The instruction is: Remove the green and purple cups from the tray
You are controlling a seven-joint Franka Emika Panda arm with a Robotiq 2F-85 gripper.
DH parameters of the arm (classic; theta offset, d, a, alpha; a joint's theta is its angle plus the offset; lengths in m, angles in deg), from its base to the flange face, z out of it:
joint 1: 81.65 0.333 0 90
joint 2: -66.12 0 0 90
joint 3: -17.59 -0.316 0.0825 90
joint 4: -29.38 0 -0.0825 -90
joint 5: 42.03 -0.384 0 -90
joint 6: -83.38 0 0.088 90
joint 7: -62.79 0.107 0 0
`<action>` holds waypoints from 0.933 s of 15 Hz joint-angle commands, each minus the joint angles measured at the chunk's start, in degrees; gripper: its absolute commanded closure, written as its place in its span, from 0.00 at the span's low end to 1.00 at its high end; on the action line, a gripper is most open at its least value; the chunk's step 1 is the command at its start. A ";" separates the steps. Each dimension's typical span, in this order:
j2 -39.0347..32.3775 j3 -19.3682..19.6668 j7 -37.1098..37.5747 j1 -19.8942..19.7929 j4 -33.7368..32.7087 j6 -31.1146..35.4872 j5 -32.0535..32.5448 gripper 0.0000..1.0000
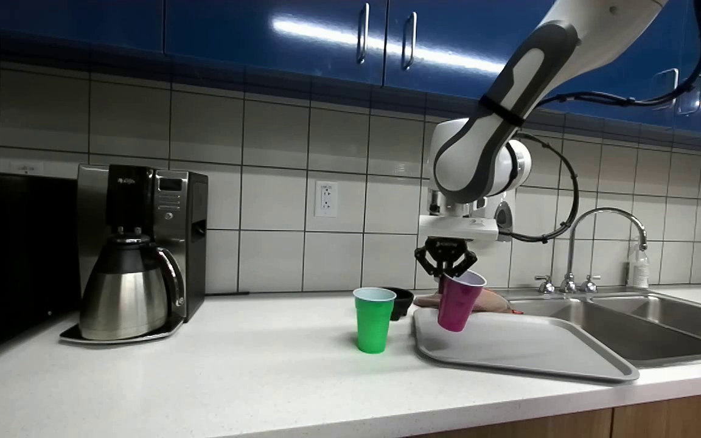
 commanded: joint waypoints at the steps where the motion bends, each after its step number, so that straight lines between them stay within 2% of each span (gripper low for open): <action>1: 2.06 -1.51 -2.27 0.43 0.48 -3.42 -3.02 1.00; 7: 4.68 -2.59 -5.62 0.33 1.79 -6.29 -6.55 1.00; 14: 10.89 -3.33 -12.45 0.06 3.75 -11.96 -13.76 1.00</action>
